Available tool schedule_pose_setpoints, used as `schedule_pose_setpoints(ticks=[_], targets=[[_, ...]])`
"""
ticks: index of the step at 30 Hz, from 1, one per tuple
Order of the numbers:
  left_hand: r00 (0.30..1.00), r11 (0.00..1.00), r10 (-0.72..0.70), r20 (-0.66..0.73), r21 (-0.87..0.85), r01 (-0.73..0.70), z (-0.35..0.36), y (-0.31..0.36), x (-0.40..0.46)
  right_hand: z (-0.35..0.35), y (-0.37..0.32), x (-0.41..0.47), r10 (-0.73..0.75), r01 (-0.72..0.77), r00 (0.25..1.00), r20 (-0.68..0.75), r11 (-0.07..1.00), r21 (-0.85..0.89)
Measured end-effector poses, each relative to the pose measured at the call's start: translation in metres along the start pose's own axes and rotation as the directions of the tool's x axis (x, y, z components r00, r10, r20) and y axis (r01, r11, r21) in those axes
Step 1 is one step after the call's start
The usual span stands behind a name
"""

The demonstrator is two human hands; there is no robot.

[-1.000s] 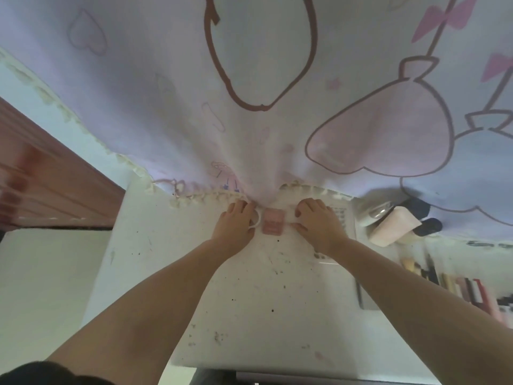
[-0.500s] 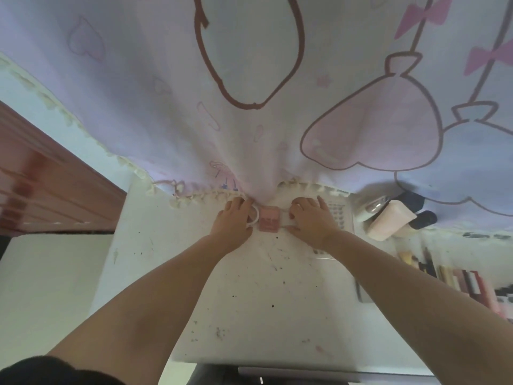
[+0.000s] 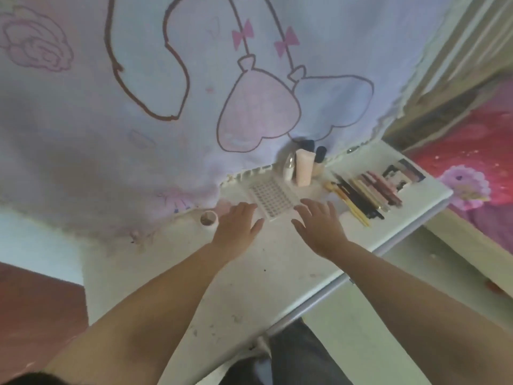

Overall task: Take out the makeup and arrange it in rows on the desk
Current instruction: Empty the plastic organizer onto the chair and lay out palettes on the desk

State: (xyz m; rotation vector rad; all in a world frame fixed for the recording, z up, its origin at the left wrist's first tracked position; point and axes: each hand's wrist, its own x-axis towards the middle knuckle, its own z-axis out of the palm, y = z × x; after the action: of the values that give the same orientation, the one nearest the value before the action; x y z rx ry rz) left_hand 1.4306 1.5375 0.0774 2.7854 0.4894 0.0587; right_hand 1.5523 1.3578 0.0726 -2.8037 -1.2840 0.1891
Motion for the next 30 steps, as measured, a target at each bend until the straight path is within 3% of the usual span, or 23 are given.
schedule_pose_setpoints(ticks=[3, 6, 10, 14, 19, 25, 30], targets=[[0.977, 0.978, 0.202, 0.072, 0.043, -0.205, 0.024, 0.051, -0.013, 0.013, 0.026, -0.074, 0.225, -0.226, 0.973, 0.046, 0.974, 0.022], [0.904, 0.918, 0.384, 0.187, 0.025, -0.395, 0.051, 0.109, -0.03, 0.027, 0.049, -0.157, 0.444, -0.448, 0.893, 0.071, 0.892, 0.057], [0.701, 0.765, 0.605, 0.379, -0.032, -0.643, 0.089, 0.191, -0.07, 0.055, 0.058, -0.282, 0.701, -0.71, 0.704, 0.116, 0.697, 0.097], [0.472, 0.57, 0.723, 0.504, -0.048, -0.82, 0.122, 0.259, -0.135, 0.088, 0.041, -0.404, 0.856, -0.877, 0.477, 0.196, 0.452, 0.163], [0.212, 0.308, 0.788, 0.578, -0.073, -0.948, 0.155, 0.324, -0.238, 0.124, -0.003, -0.535, 0.931, -0.954, 0.242, 0.272, 0.177, 0.243], [0.027, 0.138, 0.75, 0.661, -0.117, -0.984, 0.196, 0.393, -0.393, 0.145, -0.06, -0.696, 0.947, -0.966, 0.063, 0.316, -0.022, 0.257], [-0.207, -0.062, 0.703, 0.68, -0.231, -0.971, 0.224, 0.454, -0.532, 0.159, -0.114, -0.835, 0.922, -0.93, -0.182, 0.341, -0.275, 0.245]])
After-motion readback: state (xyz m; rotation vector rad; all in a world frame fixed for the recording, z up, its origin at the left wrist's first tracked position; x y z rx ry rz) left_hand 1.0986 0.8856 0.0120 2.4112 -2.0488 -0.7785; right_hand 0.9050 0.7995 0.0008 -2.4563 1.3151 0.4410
